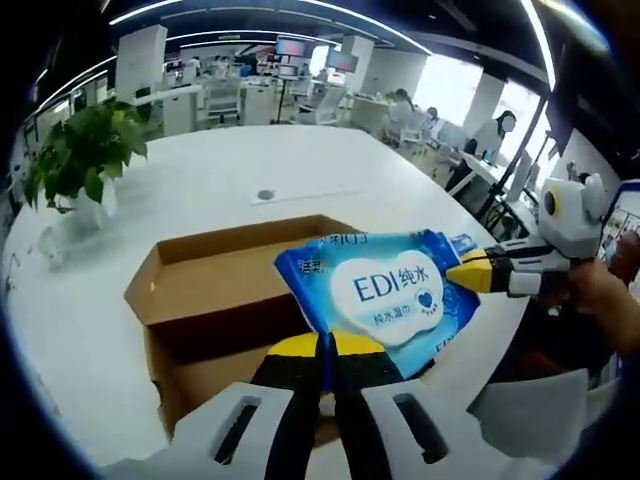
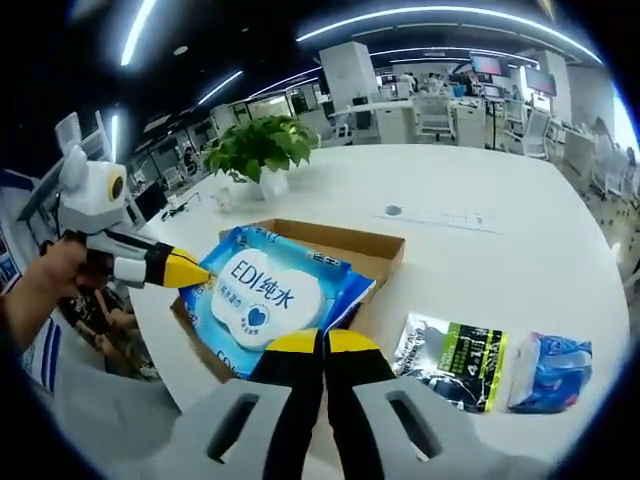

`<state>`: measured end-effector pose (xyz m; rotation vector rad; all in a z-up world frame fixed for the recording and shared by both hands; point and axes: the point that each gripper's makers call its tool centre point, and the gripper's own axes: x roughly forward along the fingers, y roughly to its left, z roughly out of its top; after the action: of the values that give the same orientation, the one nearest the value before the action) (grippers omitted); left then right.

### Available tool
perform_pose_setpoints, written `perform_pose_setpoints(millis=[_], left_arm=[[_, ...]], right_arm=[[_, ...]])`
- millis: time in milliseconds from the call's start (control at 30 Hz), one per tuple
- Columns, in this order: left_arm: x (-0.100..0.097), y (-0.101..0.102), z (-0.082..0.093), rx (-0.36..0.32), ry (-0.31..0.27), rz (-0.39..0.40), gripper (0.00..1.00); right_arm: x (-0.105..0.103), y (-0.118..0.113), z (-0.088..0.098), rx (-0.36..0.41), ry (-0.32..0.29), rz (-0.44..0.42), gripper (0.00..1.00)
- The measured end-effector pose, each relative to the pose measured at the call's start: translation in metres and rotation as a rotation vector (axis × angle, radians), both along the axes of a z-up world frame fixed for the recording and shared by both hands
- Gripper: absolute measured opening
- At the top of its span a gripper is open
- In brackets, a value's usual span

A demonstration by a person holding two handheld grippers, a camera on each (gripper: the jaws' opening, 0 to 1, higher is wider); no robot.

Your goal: Operate the shoe box by opening the lid, removing the specified soft item, and placing it in the target area until the item is outside and the box remains undamaged.

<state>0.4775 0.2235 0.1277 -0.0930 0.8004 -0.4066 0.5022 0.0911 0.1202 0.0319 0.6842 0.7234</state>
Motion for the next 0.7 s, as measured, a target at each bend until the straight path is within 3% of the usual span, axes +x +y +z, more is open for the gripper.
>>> perform_pose_setpoints(millis=[700], left_arm=[[0.007,-0.069,-0.003,-0.048,0.021,-0.024,0.0]], right_arm=[[0.007,-0.069,-0.009,-0.029,0.038,-0.042,0.0]])
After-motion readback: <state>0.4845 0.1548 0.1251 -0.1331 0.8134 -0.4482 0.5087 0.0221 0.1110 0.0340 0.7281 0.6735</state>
